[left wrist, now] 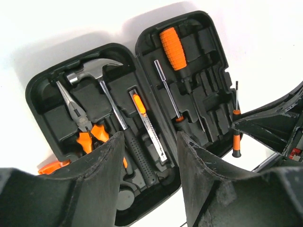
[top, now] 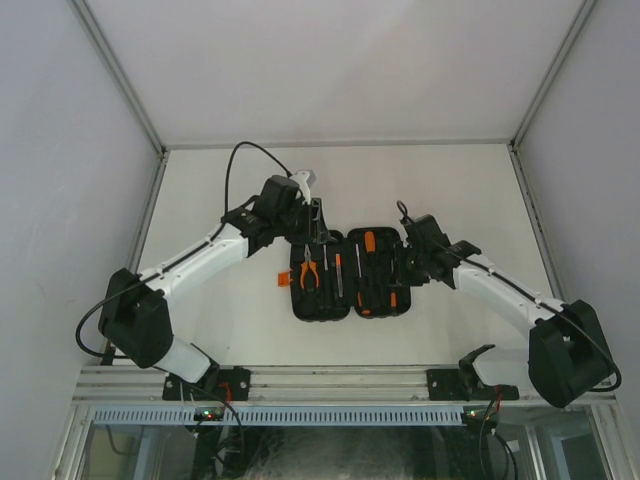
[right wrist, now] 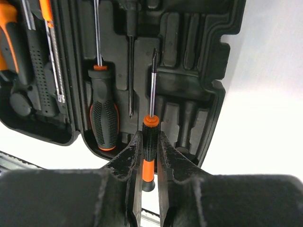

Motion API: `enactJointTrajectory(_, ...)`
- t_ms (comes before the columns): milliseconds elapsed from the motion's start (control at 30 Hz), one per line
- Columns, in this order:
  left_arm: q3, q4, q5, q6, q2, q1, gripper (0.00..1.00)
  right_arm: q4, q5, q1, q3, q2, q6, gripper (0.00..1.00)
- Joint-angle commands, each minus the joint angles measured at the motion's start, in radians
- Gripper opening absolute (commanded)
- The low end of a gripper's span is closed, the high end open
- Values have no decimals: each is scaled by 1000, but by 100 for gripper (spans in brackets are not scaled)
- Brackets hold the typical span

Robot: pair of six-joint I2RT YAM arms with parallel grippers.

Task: Sort the tools into containers
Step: Place the screwdriver in the storage box.

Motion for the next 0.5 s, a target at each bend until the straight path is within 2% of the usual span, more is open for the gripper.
enactJointTrajectory(0, -25, 0, -32, 7, -49, 3, 52, 9, 47, 28, 43, 23, -15, 0)
enactJointTrajectory(467, -25, -1, -20, 15, -39, 2, 52, 42, 96, 35, 92, 82, -7, 0)
